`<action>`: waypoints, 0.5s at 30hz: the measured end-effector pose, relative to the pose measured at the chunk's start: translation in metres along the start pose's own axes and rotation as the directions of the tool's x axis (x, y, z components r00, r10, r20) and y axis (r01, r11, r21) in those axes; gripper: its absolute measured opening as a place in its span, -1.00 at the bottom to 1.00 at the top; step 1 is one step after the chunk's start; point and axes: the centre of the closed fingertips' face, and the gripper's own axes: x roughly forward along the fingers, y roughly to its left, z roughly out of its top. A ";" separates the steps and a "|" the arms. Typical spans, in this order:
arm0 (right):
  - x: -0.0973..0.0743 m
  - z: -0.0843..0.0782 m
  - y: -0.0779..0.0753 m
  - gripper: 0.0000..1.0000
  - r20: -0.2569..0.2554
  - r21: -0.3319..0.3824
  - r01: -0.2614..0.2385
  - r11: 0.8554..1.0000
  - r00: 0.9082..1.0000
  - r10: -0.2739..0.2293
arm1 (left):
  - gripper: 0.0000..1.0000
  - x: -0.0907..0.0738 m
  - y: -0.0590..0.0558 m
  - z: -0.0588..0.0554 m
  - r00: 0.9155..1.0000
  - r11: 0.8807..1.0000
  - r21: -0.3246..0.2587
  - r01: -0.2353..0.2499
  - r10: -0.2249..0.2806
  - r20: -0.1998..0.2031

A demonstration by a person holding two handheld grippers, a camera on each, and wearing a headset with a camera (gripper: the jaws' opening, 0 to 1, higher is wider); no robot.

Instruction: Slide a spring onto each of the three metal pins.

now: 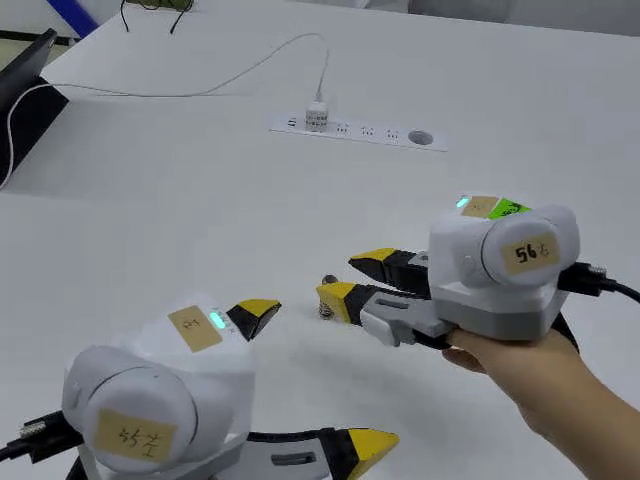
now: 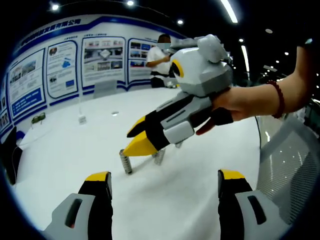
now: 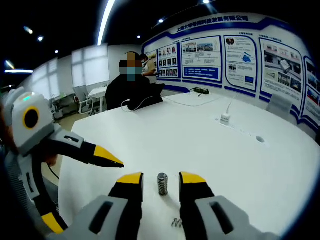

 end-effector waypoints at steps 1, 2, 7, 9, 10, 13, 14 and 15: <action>-0.003 0.001 0.000 -0.41 0.008 0.010 0.001 1.000 1.000 -0.001 | 0.77 0.000 0.000 0.000 1.000 1.000 0.008 0.001 -0.001 -0.003; -0.005 0.001 -0.001 -0.40 0.008 0.018 0.003 1.000 1.000 -0.004 | 0.75 0.000 0.000 0.001 1.000 1.000 0.013 0.002 -0.002 -0.003; -0.018 0.000 -0.004 -0.32 0.010 0.029 0.019 0.999 1.000 -0.019 | 0.67 0.001 -0.001 0.003 1.000 0.999 0.044 0.009 -0.009 -0.006; -0.024 0.001 -0.006 -0.29 0.022 0.040 0.032 0.999 0.999 -0.033 | 0.61 0.003 0.000 0.003 1.000 0.998 0.065 0.007 -0.007 -0.009; -0.026 0.001 -0.007 -0.27 0.026 0.046 0.035 0.998 0.999 -0.036 | 0.58 0.004 0.000 0.004 1.000 0.997 0.073 0.008 -0.007 -0.009; -0.034 -0.001 -0.009 -0.22 0.034 0.060 0.050 0.997 0.998 -0.052 | 0.49 0.007 0.001 0.002 1.000 0.995 0.104 0.011 -0.009 -0.026; -0.037 -0.002 -0.010 -0.20 0.033 0.060 0.054 0.997 0.998 -0.056 | 0.48 0.008 0.001 0.002 1.000 0.994 0.109 0.012 -0.009 -0.029; -0.039 -0.003 -0.010 -0.19 0.034 0.064 0.058 0.996 0.998 -0.060 | 0.46 0.009 0.001 0.003 1.000 0.994 0.112 0.012 -0.008 -0.030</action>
